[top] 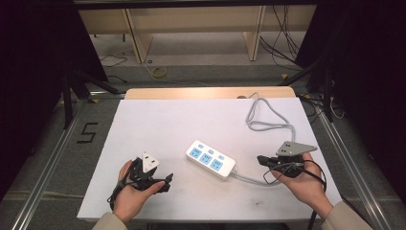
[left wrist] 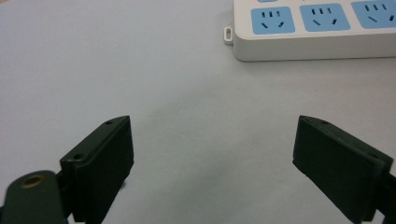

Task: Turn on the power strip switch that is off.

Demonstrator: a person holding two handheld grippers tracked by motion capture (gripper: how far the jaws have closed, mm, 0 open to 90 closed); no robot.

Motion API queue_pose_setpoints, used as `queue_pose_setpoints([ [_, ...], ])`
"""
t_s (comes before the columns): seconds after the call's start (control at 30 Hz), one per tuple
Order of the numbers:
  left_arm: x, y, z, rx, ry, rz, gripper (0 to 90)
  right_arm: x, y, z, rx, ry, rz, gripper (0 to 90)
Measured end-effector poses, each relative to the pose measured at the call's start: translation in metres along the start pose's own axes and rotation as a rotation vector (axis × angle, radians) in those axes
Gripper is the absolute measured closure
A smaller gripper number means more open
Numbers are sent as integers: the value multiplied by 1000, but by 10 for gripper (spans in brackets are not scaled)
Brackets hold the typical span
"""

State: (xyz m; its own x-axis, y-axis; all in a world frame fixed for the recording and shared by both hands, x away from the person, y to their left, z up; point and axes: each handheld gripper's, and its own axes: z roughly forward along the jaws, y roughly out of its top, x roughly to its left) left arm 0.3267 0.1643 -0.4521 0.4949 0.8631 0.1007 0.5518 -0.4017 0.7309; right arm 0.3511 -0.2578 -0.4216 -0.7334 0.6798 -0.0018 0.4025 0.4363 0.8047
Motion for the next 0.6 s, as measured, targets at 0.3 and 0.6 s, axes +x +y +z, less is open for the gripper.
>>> queue_pose_setpoints([
  [0.3, -1, 0, 1, -2, -2, 0, 119, 0, 5, 8, 12, 6, -6, 900],
  [0.6, -1, 1, 1, -3, -1, 1, 119, 1, 10, 14, 21, 8, -12, 900],
])
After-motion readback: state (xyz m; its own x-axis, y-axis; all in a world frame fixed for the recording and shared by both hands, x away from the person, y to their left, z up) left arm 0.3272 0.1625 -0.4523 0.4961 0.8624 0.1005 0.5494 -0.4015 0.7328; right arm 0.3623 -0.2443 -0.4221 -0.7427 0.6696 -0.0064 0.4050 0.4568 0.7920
